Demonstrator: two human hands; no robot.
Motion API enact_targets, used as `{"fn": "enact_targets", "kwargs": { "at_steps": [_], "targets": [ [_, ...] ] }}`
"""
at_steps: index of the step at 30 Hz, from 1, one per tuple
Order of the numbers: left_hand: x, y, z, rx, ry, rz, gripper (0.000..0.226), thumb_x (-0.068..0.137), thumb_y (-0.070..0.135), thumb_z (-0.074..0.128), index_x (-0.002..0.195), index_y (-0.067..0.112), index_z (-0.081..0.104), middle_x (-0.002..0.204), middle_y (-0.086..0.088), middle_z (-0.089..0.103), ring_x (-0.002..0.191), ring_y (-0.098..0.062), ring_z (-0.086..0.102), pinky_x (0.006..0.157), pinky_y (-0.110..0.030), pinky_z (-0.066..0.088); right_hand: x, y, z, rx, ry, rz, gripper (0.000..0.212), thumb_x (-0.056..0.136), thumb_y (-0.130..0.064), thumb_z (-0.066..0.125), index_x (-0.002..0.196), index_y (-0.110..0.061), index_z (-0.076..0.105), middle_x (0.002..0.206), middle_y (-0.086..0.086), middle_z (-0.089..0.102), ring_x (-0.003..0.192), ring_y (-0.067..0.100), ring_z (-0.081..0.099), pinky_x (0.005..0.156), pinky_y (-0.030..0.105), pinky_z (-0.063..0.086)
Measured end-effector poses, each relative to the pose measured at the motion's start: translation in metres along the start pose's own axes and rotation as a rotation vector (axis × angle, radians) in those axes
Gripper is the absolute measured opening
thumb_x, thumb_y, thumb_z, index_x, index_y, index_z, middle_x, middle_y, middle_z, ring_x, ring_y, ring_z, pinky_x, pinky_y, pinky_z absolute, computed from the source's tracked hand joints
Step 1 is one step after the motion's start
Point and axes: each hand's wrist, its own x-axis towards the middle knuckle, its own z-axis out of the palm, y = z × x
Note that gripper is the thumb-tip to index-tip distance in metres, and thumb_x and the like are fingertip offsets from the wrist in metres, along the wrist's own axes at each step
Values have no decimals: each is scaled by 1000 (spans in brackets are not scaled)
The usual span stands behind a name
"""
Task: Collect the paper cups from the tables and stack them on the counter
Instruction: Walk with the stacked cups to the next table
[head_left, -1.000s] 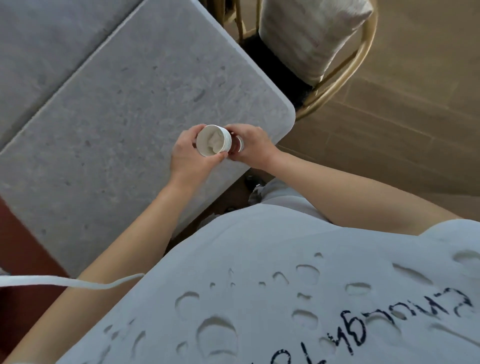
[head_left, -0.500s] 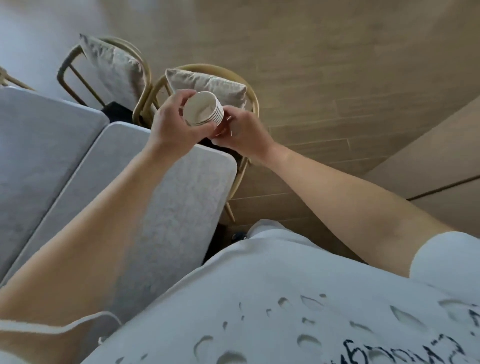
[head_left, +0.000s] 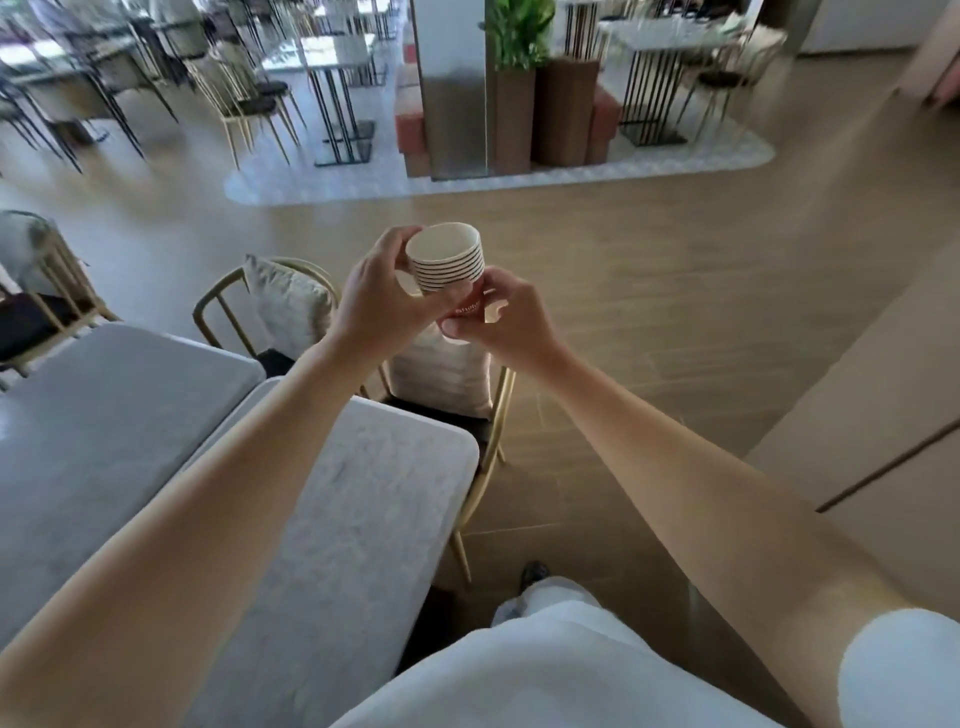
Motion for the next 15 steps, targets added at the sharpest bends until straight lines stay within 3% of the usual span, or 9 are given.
{"fn": "enact_targets", "kwargs": {
  "at_steps": [3, 7, 9, 12, 15],
  "targets": [
    [11, 13, -2, -1, 0, 19, 83, 71, 72, 72, 136, 22, 59, 114, 16, 66, 108, -8, 66, 92, -40, 59, 6, -18, -9, -4, 32, -3, 41, 67, -26, 95, 93, -41, 67, 87, -18, 72, 84, -4, 66, 75, 6, 46],
    [32, 23, 12, -13, -12, 58, 80, 71, 71, 74, 134, 23, 58, 116, 15, 65, 107, -8, 64, 89, -33, 56, 14, -17, -26, -21, 89, -22, 37, 63, -47, 89, 90, -47, 64, 90, -22, 74, 86, 1, 70, 73, 9, 47],
    [43, 27, 23, -42, -19, 67, 78, 71, 69, 74, 133, 24, 58, 115, 16, 65, 106, -5, 62, 84, -25, 50, 19, -11, -37, -17, 114, -44, 35, 64, -47, 89, 89, -48, 63, 89, -22, 73, 83, 1, 69, 74, 15, 47],
    [63, 33, 47, -56, -36, 79, 78, 72, 68, 73, 134, 24, 57, 115, 15, 65, 105, -5, 61, 82, -14, 44, 30, 3, -58, -2, 132, -45, 37, 67, -42, 90, 94, -47, 64, 91, -25, 72, 84, -1, 67, 75, 9, 45],
    [92, 38, 78, -64, -46, 80, 76, 73, 67, 72, 135, 25, 58, 114, 16, 65, 105, -5, 62, 82, -12, 43, 47, 25, -84, 1, 138, -20, 45, 70, -32, 92, 103, -45, 65, 96, -25, 73, 89, -2, 68, 76, 5, 45]
  ]
}}
